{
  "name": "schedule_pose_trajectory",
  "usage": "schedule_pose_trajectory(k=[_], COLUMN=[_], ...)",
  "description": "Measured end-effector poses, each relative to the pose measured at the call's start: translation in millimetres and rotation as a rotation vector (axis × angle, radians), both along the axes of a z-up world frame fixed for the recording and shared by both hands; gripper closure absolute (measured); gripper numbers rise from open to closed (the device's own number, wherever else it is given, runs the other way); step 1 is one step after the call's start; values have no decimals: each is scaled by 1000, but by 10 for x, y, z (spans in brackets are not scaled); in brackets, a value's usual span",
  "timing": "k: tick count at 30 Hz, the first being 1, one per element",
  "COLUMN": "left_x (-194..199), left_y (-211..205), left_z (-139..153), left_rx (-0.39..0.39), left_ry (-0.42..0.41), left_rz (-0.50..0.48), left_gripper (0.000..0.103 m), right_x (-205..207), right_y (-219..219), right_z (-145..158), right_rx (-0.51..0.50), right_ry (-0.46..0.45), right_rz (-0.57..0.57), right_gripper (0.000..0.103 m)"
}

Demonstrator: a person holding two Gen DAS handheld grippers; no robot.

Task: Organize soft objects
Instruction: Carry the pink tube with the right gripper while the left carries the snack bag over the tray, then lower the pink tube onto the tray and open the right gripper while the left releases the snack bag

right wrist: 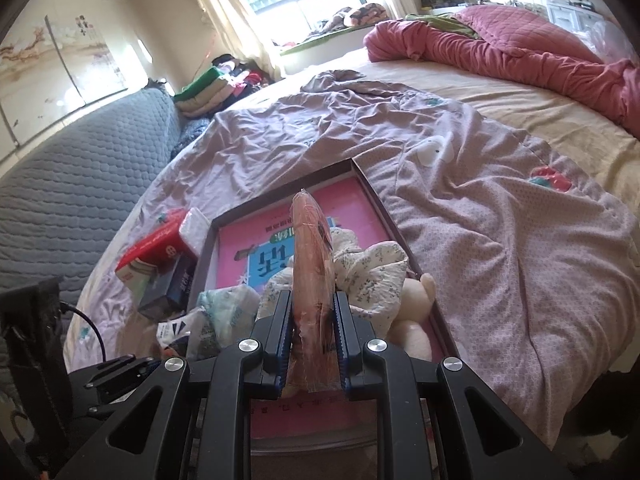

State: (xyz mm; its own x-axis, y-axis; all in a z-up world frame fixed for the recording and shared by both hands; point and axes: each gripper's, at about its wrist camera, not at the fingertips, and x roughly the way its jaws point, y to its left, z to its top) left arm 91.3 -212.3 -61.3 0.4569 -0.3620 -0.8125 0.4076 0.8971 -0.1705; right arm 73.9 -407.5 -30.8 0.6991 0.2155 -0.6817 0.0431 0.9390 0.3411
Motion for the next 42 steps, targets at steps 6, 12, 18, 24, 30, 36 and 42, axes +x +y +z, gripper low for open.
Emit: schedule_pose_trajectory(k=[6,12,18,24,30,36,42], left_x=[22,55,76,77,78,84,92], left_y=[14,54,76,98,123,122,134], left_z=[1,-6,-13,-10,9,-12,-16], left_rx=[-10,-27,-33,-43,-55,-60,-73], left_ry=[2,11,15,14,15,30,43], left_rz=[2,6,13,14,17,11,15], left_gripper=[72,72,72,72,72,72,72], right_x=[67,140,193,184,172,168,161], right_y=[32,97,168,188,203,280,342], right_z=[-66,-94,-98,-53,-22,-23,15], right_rx=[-7,-46,-79,-76,-69,-60,-61], right_ry=[7,5,2,-15,-23,-19,-27], right_rz=[2,0,2,4,10,33,47], right_gripper=[82,82,81,78,76,64,60])
